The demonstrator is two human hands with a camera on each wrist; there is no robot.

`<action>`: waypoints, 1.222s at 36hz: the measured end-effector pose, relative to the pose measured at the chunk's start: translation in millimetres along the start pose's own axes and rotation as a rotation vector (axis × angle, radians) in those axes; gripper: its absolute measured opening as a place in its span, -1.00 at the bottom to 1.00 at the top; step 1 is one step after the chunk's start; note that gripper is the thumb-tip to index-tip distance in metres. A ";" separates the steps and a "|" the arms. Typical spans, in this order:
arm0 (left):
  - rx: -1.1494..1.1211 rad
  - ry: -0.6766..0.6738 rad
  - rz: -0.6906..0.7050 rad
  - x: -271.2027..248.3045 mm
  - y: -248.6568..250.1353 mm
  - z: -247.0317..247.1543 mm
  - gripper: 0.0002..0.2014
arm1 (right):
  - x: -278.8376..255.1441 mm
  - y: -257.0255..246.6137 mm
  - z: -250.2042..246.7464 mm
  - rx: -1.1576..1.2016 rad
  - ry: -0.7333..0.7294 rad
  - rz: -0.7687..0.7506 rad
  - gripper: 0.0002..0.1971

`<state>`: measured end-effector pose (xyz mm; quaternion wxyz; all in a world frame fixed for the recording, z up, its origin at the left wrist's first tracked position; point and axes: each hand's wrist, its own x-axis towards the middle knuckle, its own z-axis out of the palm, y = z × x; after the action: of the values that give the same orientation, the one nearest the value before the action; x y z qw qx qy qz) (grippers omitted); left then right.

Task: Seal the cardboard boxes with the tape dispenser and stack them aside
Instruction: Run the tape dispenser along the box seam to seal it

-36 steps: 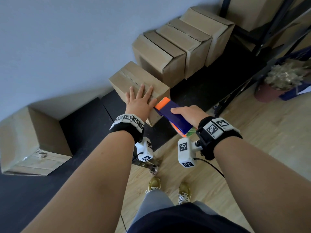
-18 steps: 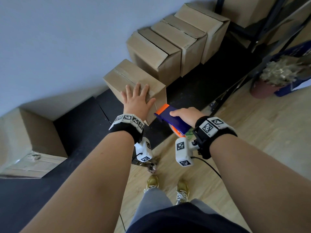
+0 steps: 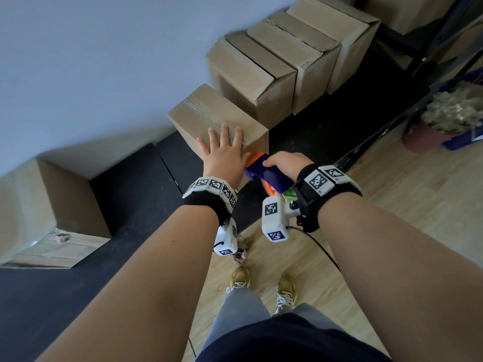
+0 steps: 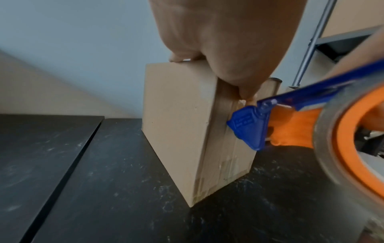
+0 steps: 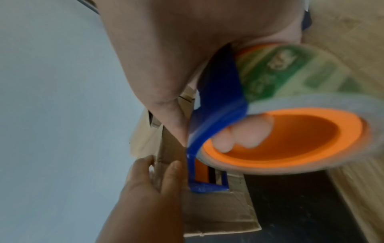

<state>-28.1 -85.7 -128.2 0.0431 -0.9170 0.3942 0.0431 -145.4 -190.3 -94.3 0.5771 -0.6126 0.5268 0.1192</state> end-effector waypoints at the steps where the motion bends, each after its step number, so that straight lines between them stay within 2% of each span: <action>1: 0.006 0.001 0.002 0.2 0.7 0.4 -0.38 | 0.1 -3.2 0.4 0.011 -0.014 0.005 -0.74; 4: 0.028 0.002 0.002 0.2 2.5 0.0 -0.38 | -0.5 -11.1 -1.1 0.055 -0.090 0.019 -0.70; 7: 0.060 0.017 -0.004 -2.0 3.1 1.2 -0.35 | -4.1 -12.5 -7.8 -0.017 -0.134 0.004 -0.67; 9: 0.070 0.017 -0.005 -2.5 2.6 2.1 -0.31 | -7.3 -10.2 -8.5 -0.041 -0.117 0.013 -0.69; 12: 0.090 0.024 -0.007 -3.3 3.2 3.0 -0.25 | -0.6 0.0 -5.3 -0.237 -0.112 -0.039 -0.69; 16: 0.109 0.059 -0.013 -3.8 6.2 5.8 -0.28 | -0.1 20.8 -6.0 -0.343 -0.065 0.013 -0.68; 22: 0.052 0.075 -0.049 -2.7 9.9 7.4 -0.35 | 6.9 30.2 -7.5 -0.207 0.001 0.085 -0.63; 27: 0.051 0.058 -0.085 -0.3 16.2 9.1 -0.42 | 9.5 29.0 -12.4 -0.142 0.043 0.066 -0.65; 37: 0.061 0.055 -0.156 -14.0 22.9 3.8 -0.41 | 3.2 28.2 -13.7 -0.092 0.043 0.028 -0.70; 41: 0.144 0.000 -0.211 -19.3 32.7 -5.1 -0.40 | -1.6 25.9 -14.1 -0.085 0.035 -0.003 -0.70; 44: 0.115 -0.084 -0.255 -15.7 37.9 -15.7 -0.34 | -6.8 25.4 -16.5 -0.087 0.042 -0.016 -0.70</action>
<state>-65.6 -102.2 -112.6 0.1170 -0.9530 0.2744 0.0530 -175.7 -195.0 -98.9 0.5397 -0.6437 0.5282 0.1243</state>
